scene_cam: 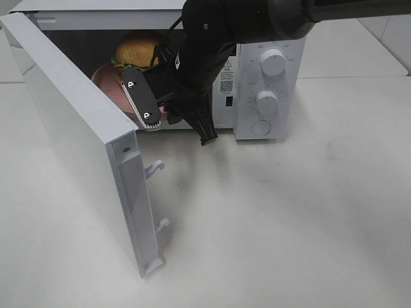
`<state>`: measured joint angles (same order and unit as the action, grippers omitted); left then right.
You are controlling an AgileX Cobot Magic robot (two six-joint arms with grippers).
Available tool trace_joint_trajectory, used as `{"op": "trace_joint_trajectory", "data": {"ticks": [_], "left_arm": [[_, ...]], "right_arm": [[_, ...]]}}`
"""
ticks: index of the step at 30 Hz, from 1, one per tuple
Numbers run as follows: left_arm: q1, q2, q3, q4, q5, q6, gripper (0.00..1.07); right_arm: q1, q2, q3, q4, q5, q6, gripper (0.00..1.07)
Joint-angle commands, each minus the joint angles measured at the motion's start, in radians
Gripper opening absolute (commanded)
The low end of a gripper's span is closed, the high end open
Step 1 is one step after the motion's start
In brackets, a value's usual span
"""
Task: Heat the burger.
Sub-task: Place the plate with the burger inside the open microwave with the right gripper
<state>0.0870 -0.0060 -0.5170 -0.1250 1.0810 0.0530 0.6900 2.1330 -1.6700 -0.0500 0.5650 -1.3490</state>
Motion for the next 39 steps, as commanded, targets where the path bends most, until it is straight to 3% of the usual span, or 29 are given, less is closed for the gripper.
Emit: {"op": "trace_joint_trajectory", "data": {"ticks": [1, 22, 33, 39], "left_arm": [[-0.006, -0.024, 0.002, -0.01, -0.014, -0.004, 1.0], [-0.006, -0.024, 0.002, -0.01, -0.014, -0.004, 1.0], [-0.006, -0.024, 0.002, -0.01, -0.014, -0.004, 1.0], [-0.006, -0.024, 0.002, -0.01, -0.014, -0.004, 1.0]], "right_arm": [[-0.001, 0.029, -0.088, -0.047, -0.015, 0.047, 0.0], [-0.003, 0.188, -0.297, -0.104, 0.011, 0.157, 0.0], [-0.007, 0.228, -0.324, -0.124, -0.005, 0.162, 0.01], [-0.015, 0.232, -0.324, -0.121, -0.036, 0.17, 0.11]]}}
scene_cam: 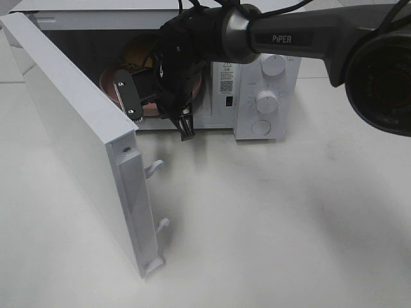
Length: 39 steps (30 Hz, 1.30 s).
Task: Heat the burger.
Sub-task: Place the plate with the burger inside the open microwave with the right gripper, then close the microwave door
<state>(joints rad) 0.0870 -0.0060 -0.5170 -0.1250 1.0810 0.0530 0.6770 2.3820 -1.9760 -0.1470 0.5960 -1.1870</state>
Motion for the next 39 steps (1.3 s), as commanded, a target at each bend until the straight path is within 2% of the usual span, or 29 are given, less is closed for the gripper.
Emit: {"op": "trace_joint_trajectory", "data": {"ticks": [1, 3, 4, 5, 6, 7, 9, 27, 39], "left_arm": [[-0.006, -0.024, 0.002, -0.01, -0.014, -0.004, 1.0], [-0.006, -0.024, 0.002, -0.01, -0.014, -0.004, 1.0], [-0.006, -0.024, 0.002, -0.01, -0.014, -0.004, 1.0], [-0.006, -0.024, 0.002, -0.01, -0.014, -0.004, 1.0], [-0.006, -0.024, 0.002, -0.01, -0.014, -0.004, 1.0], [-0.006, -0.024, 0.002, -0.01, -0.014, -0.004, 1.0], [-0.006, -0.024, 0.002, -0.01, -0.014, -0.004, 1.0], [-0.006, -0.024, 0.002, -0.01, -0.014, -0.004, 1.0], [-0.006, -0.024, 0.002, -0.01, -0.014, -0.004, 1.0]], "right_arm": [[-0.002, -0.017, -0.018, -0.024, -0.072, 0.008, 0.16], [-0.002, -0.017, -0.018, -0.024, -0.075, 0.008, 0.19], [-0.002, -0.017, -0.018, -0.023, -0.075, 0.009, 0.25], [-0.002, -0.017, -0.018, -0.023, -0.075, 0.009, 0.25], [-0.002, -0.017, -0.018, -0.023, -0.075, 0.017, 0.32], [-0.002, -0.017, -0.018, -0.023, -0.075, 0.017, 0.32], [-0.002, -0.017, -0.018, -0.024, -0.075, 0.053, 0.4], [0.001, -0.046, 0.013, -0.021, -0.072, 0.166, 0.56], [-0.002, -0.178, 0.263, -0.024, -0.196, 0.156, 0.7]]}}
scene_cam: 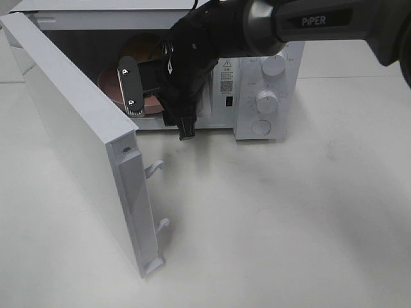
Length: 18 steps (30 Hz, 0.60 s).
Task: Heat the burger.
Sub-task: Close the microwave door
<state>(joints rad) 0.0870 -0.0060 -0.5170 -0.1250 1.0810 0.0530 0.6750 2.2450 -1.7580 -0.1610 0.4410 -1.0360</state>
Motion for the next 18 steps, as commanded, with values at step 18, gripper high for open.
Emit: {"op": "trace_joint_trajectory", "data": {"ticks": [18], "left_arm": [[-0.006, -0.024, 0.002, -0.01, -0.014, -0.004, 1.0]], "right_arm": [[0.0, -0.215, 0.279, -0.068, -0.062, 0.03, 0.8]]}}
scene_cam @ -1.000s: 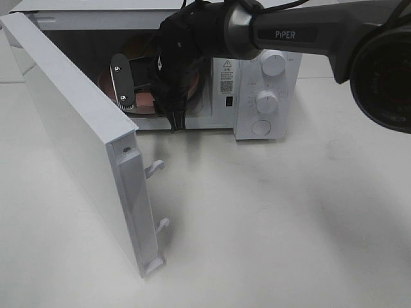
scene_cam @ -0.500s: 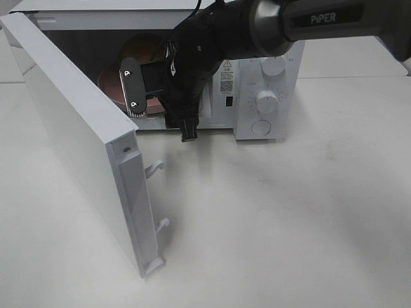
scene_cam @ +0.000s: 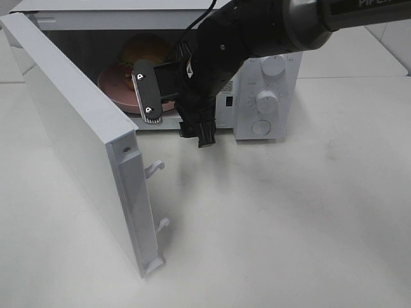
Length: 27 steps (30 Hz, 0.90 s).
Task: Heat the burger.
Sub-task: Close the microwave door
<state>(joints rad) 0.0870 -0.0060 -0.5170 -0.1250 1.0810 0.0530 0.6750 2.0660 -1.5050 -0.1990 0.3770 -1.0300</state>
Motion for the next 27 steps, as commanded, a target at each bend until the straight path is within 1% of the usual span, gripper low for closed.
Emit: {"op": "trace_joint_trajectory", "data": {"ticks": [1, 3, 5, 8, 10, 13, 15, 18, 20, 25, 27], "left_arm": [[-0.006, -0.024, 0.002, -0.01, -0.014, -0.004, 1.0], [-0.006, -0.024, 0.002, -0.01, -0.014, -0.004, 1.0], [-0.006, -0.024, 0.002, -0.01, -0.014, -0.004, 1.0], [-0.006, -0.024, 0.002, -0.01, -0.014, -0.004, 1.0], [-0.006, -0.024, 0.002, -0.01, -0.014, -0.004, 1.0], [-0.006, -0.024, 0.002, -0.01, -0.014, -0.004, 1.0], [-0.006, -0.024, 0.002, -0.01, -0.014, -0.004, 1.0], [-0.006, -0.024, 0.002, -0.01, -0.014, -0.004, 1.0], [-0.006, -0.024, 0.002, -0.01, -0.014, -0.004, 1.0], [-0.006, -0.024, 0.002, -0.01, -0.014, -0.004, 1.0], [-0.006, -0.024, 0.002, -0.01, -0.014, -0.004, 1.0]], "right_arm": [[0.0, -0.036, 0.026, -0.03, 0.002, 0.024, 0.8], [0.0, -0.047, 0.036, -0.037, 0.005, 0.03, 0.79], [-0.012, -0.086, 0.075, -0.051, 0.009, 0.034, 0.78], [-0.014, -0.096, 0.084, -0.053, 0.01, 0.034, 0.77], [-0.023, -0.148, 0.133, -0.06, 0.009, 0.034, 0.76], [-0.029, -0.161, 0.146, -0.066, 0.009, 0.034, 0.76], [-0.035, -0.214, 0.199, -0.067, 0.009, 0.037, 0.76], [-0.035, -0.229, 0.21, -0.071, 0.009, 0.041, 0.76], [-0.035, -0.288, 0.264, -0.081, 0.01, 0.07, 0.76], [-0.035, -0.327, 0.295, -0.081, 0.012, 0.1, 0.76], [-0.035, -0.382, 0.341, -0.084, 0.016, 0.153, 0.76]]}}
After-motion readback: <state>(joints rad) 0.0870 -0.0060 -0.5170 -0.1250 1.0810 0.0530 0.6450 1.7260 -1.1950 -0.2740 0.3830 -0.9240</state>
